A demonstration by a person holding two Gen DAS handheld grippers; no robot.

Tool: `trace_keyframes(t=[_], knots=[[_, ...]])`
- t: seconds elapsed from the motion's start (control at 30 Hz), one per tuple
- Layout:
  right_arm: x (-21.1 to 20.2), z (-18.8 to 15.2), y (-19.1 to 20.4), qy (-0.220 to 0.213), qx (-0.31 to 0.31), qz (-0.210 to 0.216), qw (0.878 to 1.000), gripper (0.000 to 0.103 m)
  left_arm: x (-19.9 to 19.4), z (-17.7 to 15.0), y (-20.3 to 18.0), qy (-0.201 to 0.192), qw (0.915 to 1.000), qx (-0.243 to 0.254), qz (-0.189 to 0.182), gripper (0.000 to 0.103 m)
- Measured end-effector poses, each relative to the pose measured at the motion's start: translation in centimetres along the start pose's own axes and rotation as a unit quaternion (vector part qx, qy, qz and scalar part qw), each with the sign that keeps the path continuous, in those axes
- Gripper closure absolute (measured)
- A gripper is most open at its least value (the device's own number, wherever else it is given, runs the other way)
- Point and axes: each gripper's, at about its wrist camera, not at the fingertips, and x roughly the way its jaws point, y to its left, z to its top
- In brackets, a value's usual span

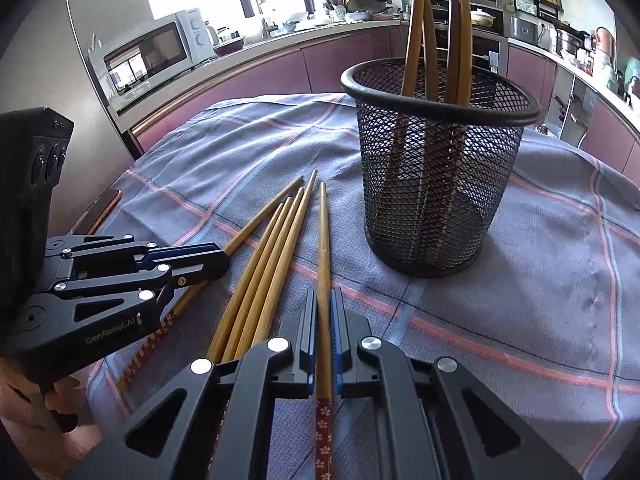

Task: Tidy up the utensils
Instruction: 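Grasp one chopstick with the left tool while the right tool grasps another, then lift both chopsticks upright and carry them over the black mesh cup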

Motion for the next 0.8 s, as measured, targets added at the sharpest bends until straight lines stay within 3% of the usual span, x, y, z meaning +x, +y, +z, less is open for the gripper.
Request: trace_keyframes(t=[0.3, 0.8], knots=[[-2.4, 0.1, -0.1, -0.032, -0.005, 0.024, 0.999, 0.098, -1.4, 0.0, 0.4, -0.013, 0.9998, -0.005, -0.013, 0.096], [-7.3, 1.0, -0.1, -0.095, 0.0, 0.045, 0.994, 0.098, -7.1, 1.0, 1.1, -0.07, 0.9936, -0.015, -0.088, 0.096]])
